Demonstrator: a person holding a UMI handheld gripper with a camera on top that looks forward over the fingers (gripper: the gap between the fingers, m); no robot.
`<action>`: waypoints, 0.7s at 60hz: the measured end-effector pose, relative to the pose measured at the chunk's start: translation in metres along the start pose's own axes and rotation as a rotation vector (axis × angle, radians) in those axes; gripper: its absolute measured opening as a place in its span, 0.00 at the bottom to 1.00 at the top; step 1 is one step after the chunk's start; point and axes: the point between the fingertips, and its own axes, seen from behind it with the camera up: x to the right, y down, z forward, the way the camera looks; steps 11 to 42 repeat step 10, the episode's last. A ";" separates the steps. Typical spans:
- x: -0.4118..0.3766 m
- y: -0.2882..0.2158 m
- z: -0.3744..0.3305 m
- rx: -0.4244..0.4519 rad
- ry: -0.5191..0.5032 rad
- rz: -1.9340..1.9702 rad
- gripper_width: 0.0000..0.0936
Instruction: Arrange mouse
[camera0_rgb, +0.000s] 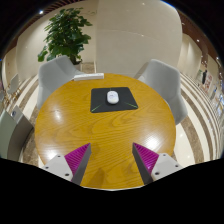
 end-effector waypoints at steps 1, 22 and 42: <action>0.000 0.001 0.000 -0.001 0.002 0.000 0.91; 0.005 0.005 0.000 -0.007 0.009 0.003 0.92; 0.005 0.005 0.000 -0.007 0.009 0.003 0.92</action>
